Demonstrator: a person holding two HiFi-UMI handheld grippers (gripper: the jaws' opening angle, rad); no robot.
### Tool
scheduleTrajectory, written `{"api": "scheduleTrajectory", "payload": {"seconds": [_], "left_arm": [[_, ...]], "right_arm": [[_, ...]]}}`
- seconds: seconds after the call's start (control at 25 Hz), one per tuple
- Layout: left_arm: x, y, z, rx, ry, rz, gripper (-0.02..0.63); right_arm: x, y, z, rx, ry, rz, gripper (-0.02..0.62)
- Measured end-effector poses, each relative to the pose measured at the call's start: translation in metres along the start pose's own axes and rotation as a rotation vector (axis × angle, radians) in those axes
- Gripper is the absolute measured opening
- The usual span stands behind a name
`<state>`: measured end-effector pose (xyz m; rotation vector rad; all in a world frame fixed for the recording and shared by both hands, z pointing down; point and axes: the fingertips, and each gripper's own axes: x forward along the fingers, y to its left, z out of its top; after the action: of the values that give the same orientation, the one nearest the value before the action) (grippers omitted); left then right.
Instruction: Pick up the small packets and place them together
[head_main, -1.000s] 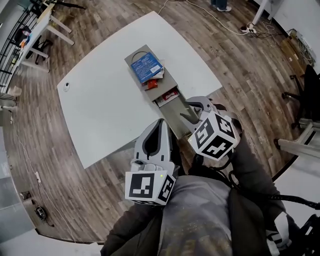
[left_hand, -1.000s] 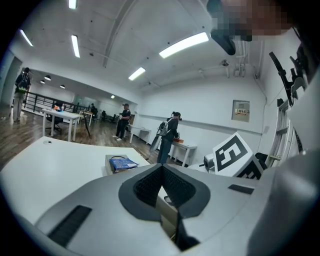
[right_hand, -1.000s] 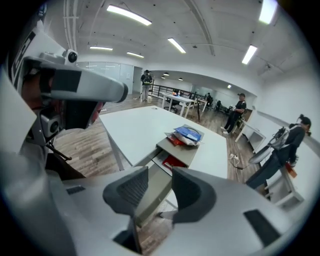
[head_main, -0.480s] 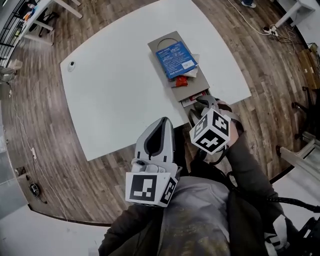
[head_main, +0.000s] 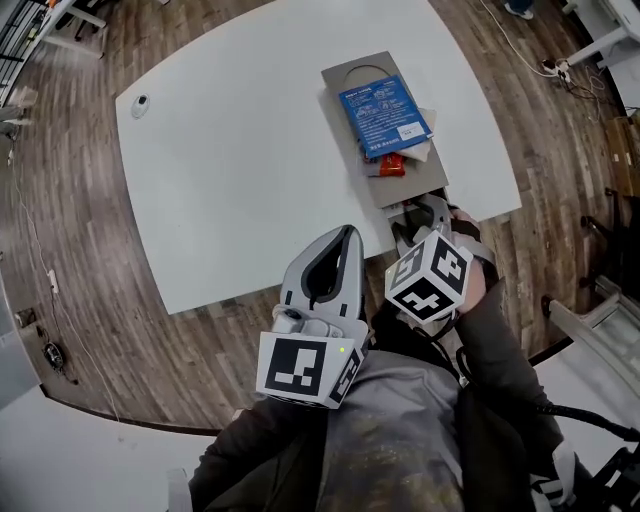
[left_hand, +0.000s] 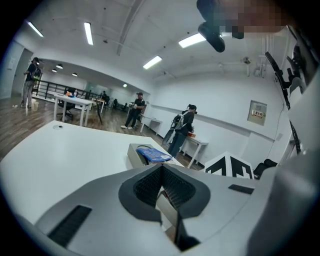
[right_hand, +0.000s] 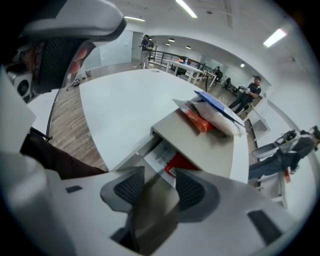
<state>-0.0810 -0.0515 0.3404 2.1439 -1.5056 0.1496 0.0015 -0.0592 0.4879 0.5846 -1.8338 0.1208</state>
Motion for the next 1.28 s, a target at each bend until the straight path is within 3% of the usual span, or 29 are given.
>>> {"api": "scheduleTrajectory", "payload": {"seconds": [0.16, 0.32, 0.4, 0.8, 1.0, 1.12, 1.2, 1.28], "left_arm": [[0.009, 0.003, 0.001, -0.016, 0.006, -0.019, 0.003], [0.015, 0.006, 0.002, -0.023, 0.005, -0.028, 0.003], [0.015, 0.010, 0.002, -0.024, 0.006, -0.021, 0.003], [0.003, -0.005, 0.006, -0.003, -0.007, -0.019, 0.003], [-0.001, -0.021, 0.005, 0.010, -0.018, -0.039, 0.003], [-0.004, -0.023, 0.005, 0.011, -0.023, -0.039, 0.003], [-0.004, -0.021, 0.005, 0.008, -0.024, -0.032, 0.003], [-0.004, -0.018, 0.006, 0.005, -0.026, -0.028, 0.003]], "right_arm": [[0.002, 0.006, 0.004, -0.053, 0.010, 0.023, 0.177], [0.006, 0.016, 0.006, -0.099, 0.042, 0.095, 0.042], [0.007, 0.019, 0.005, -0.108, 0.059, 0.126, 0.008], [-0.011, 0.051, -0.026, -0.143, 0.161, 0.331, 0.005], [-0.027, 0.061, -0.031, -0.115, 0.079, 0.359, 0.005], [-0.039, 0.048, -0.024, -0.125, -0.004, 0.284, 0.006], [-0.037, 0.035, -0.021, -0.152, -0.008, 0.215, 0.132], [-0.029, 0.028, -0.021, -0.189, 0.021, 0.177, 0.203]]}}
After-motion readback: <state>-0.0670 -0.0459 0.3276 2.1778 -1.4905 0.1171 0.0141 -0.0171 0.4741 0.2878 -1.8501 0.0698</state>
